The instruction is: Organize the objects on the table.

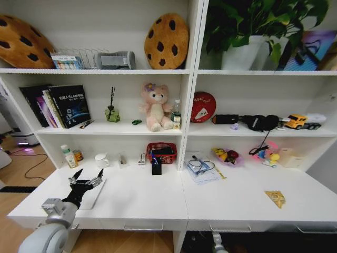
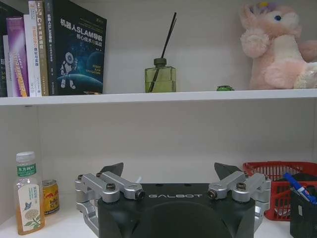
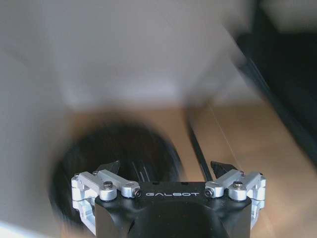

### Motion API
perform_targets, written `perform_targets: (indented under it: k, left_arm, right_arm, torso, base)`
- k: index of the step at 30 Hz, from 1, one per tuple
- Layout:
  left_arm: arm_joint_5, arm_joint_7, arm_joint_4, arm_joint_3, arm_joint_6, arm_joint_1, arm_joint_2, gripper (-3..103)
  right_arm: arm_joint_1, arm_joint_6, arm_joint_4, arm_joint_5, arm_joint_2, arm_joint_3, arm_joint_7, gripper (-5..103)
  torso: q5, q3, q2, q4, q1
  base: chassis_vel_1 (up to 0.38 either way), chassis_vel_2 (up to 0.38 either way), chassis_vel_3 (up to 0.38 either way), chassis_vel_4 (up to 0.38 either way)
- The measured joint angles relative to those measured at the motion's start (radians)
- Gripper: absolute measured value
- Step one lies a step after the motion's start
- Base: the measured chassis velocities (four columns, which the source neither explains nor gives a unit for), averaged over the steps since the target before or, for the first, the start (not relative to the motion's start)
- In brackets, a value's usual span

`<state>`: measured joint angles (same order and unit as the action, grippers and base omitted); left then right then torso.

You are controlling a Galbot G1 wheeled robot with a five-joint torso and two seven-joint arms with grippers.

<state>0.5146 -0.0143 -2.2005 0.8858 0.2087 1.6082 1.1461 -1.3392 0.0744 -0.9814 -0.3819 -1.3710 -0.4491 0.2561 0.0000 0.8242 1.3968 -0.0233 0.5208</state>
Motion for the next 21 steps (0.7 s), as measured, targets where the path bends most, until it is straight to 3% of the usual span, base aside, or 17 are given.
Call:
perform_targets:
  k: [1, 2, 4, 5, 7, 10, 15, 17, 18, 19, 20, 21]
  left_arm:
    - [0.0, 0.0, 0.0, 0.0, 0.0, 0.0, 0.0, 100]
    - [0.0, 0.0, 0.0, 0.0, 0.0, 0.0, 0.0, 100]
    - [0.0, -0.001, 0.0, 0.0, 0.0, 0.0, 0.0, 100]
    - [0.0, -0.001, 0.0, 0.0, 0.0, 0.0, 0.0, 100]
    - [0.0, 0.0, 0.0, 0.0, 0.0, 0.0, 0.0, 100]
    - [0.0, 0.0, 0.0, 0.0, 0.0, 0.0, 0.0, 100]
    - [0.0, 0.0, 0.0, 0.0, 0.0, 0.0, 0.0, 100]
    - [0.0, 0.0, 0.0, 0.0, 0.0, 0.0, 0.0, 100]
    - [0.0, 0.0, 0.0, 0.0, 0.0, 0.0, 0.0, 100]
    - [0.0, 0.0, 0.0, 0.0, 0.0, 0.0, 0.0, 100]
    - [0.0, 0.0, 0.0, 0.0, 0.0, 0.0, 0.0, 100]
    - [0.0, 0.0, 0.0, 0.0, 0.0, 0.0, 0.0, 100]
  right_arm:
    - [0.0, 0.0, 0.0, 0.0, 0.0, 0.0, 0.0, 100]
    - [-0.051, 0.078, -0.07, -0.138, -0.003, 0.01, 0.107, 100]
    - [-0.123, 0.148, -0.203, -0.382, -0.014, 0.016, 0.286, 100]
    - [-0.123, 0.148, -0.203, -0.382, -0.014, 0.016, 0.286, 100]
    - [-0.187, 0.165, -0.341, -0.575, -0.021, 0.015, 0.466, 100]
    - [-0.196, 0.165, -0.36, -0.593, -0.021, 0.015, 0.486, 100]
    - [-0.31, 0.166, -0.553, -0.682, -0.039, -0.003, 0.652, 100]
    - [-0.324, 0.166, -0.57, -0.685, -0.042, -0.005, 0.664, 100]
    - [-0.422, 0.192, -0.717, -0.728, -0.057, -0.009, 0.785, 100]
    - [-0.495, 0.218, -0.833, -0.773, -0.058, -0.007, 0.839, 100]
    - [-0.495, 0.218, -0.833, -0.773, -0.058, -0.007, 0.839, 100]
    - [-0.577, 0.218, -0.981, -0.797, -0.05, 0.006, 0.894, 100]
  torso:
    - [0.0, 0.0, 0.0, 0.0, 0.0]
    - [-0.0001, 0.0, 0.0, -0.0006, 0.0]
    - [0.0, 0.0, 0.0, 0.0, 0.0]
    - [0.0, 0.0, 0.0, 0.0, 0.0]
    - [0.0, 0.0, 0.0, 0.0005, 0.0]
    - [0.0, 0.0, 0.0, 0.0005, 0.0]
    - [-0.0004, 0.0, 0.0, 0.0003, 0.0]
    - [-0.0005, 0.0, 0.0, 0.0001, 0.0]
    - [0.0001, 0.0, 0.0, 0.0004, 0.0]
    - [-0.0002, 0.0, 0.0, -0.0001, 0.0]
    - [-0.0002, 0.0, 0.0, -0.0001, 0.0]
    - [0.0001, 0.0, 0.0, 0.0, 0.0]
  base:
    - [0.0, 0.0, 0.0, 0.0]
    - [0.0, 0.0, 0.0, 0.0]
    - [0.0, 0.0, 0.0, 0.0]
    - [0.0, 0.0, 0.0, 0.0]
    - [0.0, 0.0, 0.0, 0.0]
    - [0.0, 0.0, 0.0, 0.0]
    - [0.0, 0.0, 0.0, 0.0]
    - [0.0, 0.0, 0.0, 0.0]
    - [0.0, 0.0, 0.0, 0.0]
    - [0.0, 0.0, 0.0, 0.0]
    - [0.0, 0.0, 0.0, 0.0]
    - [0.0, 0.0, 0.0, 0.0]
